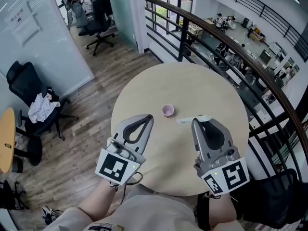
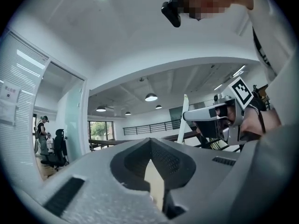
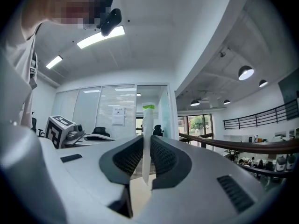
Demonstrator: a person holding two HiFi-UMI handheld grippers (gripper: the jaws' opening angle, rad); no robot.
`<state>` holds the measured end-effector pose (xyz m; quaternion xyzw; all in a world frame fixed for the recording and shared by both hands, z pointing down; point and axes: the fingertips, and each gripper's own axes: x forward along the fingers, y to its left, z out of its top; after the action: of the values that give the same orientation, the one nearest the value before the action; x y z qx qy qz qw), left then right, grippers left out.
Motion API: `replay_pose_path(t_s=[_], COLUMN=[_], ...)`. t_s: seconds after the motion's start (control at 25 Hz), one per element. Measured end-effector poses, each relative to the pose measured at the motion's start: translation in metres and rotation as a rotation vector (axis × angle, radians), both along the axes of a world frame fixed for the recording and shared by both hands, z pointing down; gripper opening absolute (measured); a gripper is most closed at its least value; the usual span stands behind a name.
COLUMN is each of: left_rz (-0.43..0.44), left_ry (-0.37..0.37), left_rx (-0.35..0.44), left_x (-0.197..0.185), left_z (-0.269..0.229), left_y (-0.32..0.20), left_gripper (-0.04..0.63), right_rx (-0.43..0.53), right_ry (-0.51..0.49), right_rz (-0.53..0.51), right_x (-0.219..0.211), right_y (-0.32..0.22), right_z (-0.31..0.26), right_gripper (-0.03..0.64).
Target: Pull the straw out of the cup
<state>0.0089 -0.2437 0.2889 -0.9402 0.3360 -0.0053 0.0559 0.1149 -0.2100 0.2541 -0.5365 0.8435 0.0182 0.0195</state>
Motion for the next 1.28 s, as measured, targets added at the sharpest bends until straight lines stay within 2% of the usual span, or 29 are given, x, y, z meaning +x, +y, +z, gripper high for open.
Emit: replay_pose_path(t_s=[0.48,0.88,1.28], left_rz=[0.03,0.034,0.025], left_ry=[-0.034,-0.042,-0.037], left_rx=[-0.039,-0.07,-0.107], left_x=[0.016,0.022,0.02], left_z=[0.016,0.018,0.021], left_y=[0.053,0.059,0.05], left_gripper=[0.012,0.012,0.012], right_rx=[-0.055,-0.057,-0.082], right_ry=[-0.126,-0.12,-0.148], right_rz=[-0.003,-0.048,-0.03], right_x=[0.019,0.01,0.017], right_y=[0.047,0.045,0.033], right_z=[0.02,0.018,0.03], right_gripper=[0.055,0.055,0.055])
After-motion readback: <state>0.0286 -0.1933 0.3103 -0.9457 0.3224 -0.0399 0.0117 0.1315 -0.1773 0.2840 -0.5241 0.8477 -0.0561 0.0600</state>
